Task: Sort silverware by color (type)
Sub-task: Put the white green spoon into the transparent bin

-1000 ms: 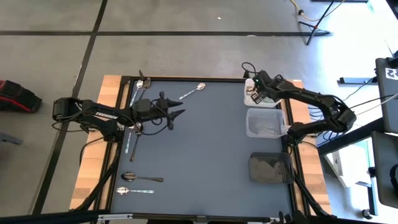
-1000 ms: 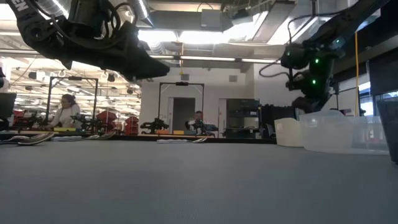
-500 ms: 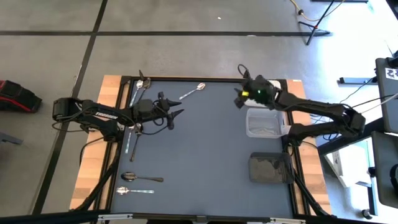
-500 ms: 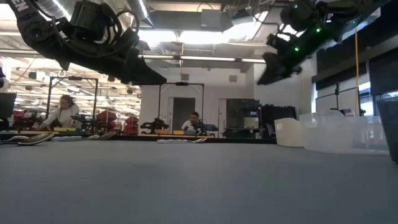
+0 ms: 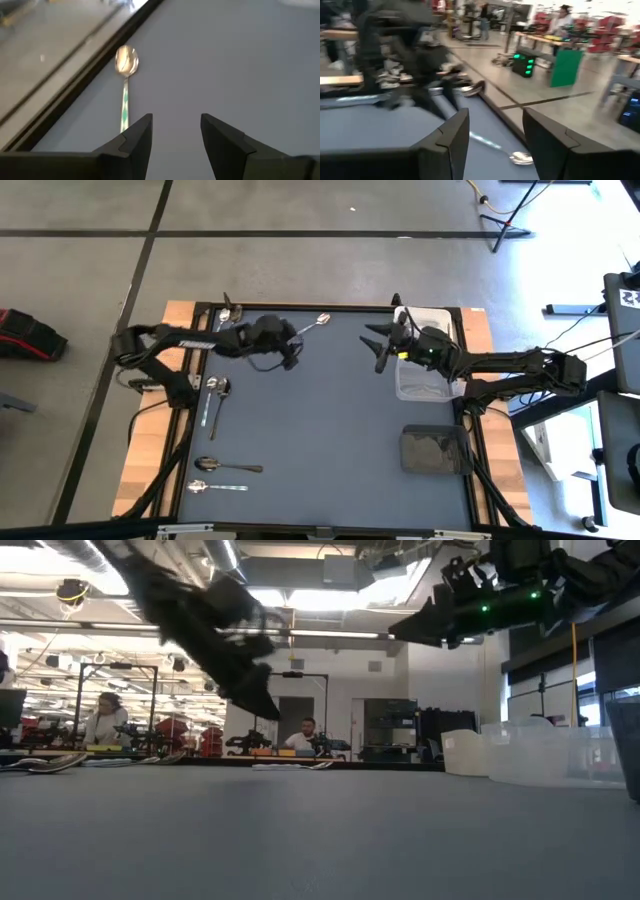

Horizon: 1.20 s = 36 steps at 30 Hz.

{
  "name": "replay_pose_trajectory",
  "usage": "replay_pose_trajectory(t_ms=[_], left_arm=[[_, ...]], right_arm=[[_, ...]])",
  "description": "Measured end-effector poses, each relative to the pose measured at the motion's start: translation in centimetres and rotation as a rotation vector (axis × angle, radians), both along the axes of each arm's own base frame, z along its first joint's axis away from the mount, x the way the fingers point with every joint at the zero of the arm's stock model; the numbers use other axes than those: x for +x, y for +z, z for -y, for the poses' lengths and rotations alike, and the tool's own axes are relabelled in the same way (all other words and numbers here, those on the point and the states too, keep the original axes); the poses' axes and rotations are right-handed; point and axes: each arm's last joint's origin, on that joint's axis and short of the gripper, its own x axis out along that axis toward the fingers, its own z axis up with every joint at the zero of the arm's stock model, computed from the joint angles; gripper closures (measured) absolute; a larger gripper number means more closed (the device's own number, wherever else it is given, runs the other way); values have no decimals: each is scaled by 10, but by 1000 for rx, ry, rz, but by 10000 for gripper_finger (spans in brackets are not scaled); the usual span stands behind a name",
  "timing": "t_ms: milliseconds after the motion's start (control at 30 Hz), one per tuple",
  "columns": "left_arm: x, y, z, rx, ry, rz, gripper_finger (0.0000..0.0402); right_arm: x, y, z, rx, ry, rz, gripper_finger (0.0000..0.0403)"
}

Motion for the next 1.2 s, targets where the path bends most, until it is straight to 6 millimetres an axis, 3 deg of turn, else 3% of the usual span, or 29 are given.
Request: replay_pose_trajectory(t_ms=[267, 500, 700, 933, 1200], left_arm=[[34, -14, -55, -142, 2, -161, 239], [39, -25, -90, -180, 62, -198, 239], [31, -50, -103, -254, 78, -239, 239], [30, -59, -109, -292, 55, -229, 241], [30, -60, -109, -287, 58, -232, 312]], right_arm=[[1, -3, -3, 8, 27, -35, 228], [1, -6, -3, 4, 26, -62, 228], [1, -6, -3, 5, 26, -63, 228], [1, -6, -3, 5, 26, -63, 228], [1, -6, -3, 6, 26, -64, 228]])
